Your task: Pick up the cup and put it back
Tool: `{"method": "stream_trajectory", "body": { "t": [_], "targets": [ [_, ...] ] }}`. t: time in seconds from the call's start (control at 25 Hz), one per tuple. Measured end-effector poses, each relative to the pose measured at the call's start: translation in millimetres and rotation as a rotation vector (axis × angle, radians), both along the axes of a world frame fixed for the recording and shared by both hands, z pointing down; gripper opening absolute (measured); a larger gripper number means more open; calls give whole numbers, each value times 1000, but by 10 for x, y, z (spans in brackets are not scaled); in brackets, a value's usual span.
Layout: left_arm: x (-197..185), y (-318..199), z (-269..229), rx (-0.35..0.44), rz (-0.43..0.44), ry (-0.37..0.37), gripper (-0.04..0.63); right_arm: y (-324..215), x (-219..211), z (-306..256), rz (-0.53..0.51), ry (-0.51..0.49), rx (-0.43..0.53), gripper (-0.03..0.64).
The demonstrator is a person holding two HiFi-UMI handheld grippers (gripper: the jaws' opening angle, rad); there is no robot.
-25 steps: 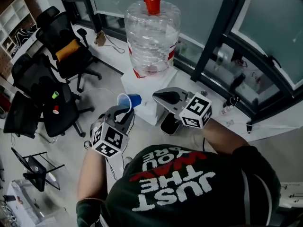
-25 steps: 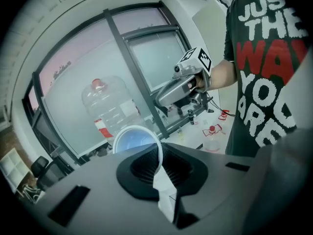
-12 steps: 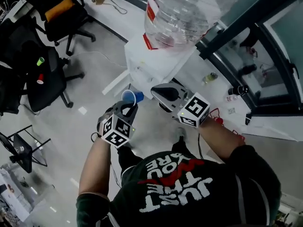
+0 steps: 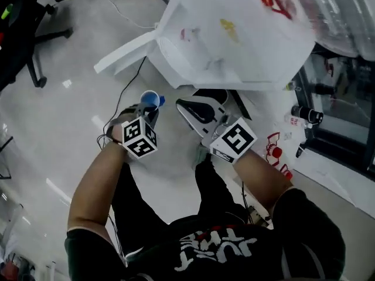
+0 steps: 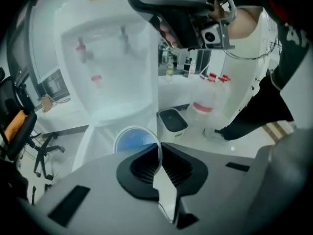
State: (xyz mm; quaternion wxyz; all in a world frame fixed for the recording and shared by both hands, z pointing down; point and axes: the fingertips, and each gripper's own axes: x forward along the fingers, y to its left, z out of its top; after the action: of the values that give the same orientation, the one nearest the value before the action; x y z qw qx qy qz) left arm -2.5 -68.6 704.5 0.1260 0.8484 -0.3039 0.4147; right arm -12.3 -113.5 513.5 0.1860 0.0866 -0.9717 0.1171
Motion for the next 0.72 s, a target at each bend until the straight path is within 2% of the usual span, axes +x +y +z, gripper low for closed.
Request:
{"method": "stream_trajectory", "body": {
  "t": [0.12,0.32,0.4,0.52,0.72],
  "targets": [
    [-82,-184,923,38,24,-77,21,-16,7,910,17,30,-43,34],
    [59,-258,2082,55,72,-131,21,203,153,2078,1,87,-92,34],
    [116,-439,2416,88,98,-165,21,182,213,2422,2,97,-98,34],
    [184,-793,2857,170,142,-269,21,165,292,2797,4,102,-109,34],
    [461,-1382,3262,255,226,-359,21,203,461,3112,-1,111,-147,34]
  ]
}}
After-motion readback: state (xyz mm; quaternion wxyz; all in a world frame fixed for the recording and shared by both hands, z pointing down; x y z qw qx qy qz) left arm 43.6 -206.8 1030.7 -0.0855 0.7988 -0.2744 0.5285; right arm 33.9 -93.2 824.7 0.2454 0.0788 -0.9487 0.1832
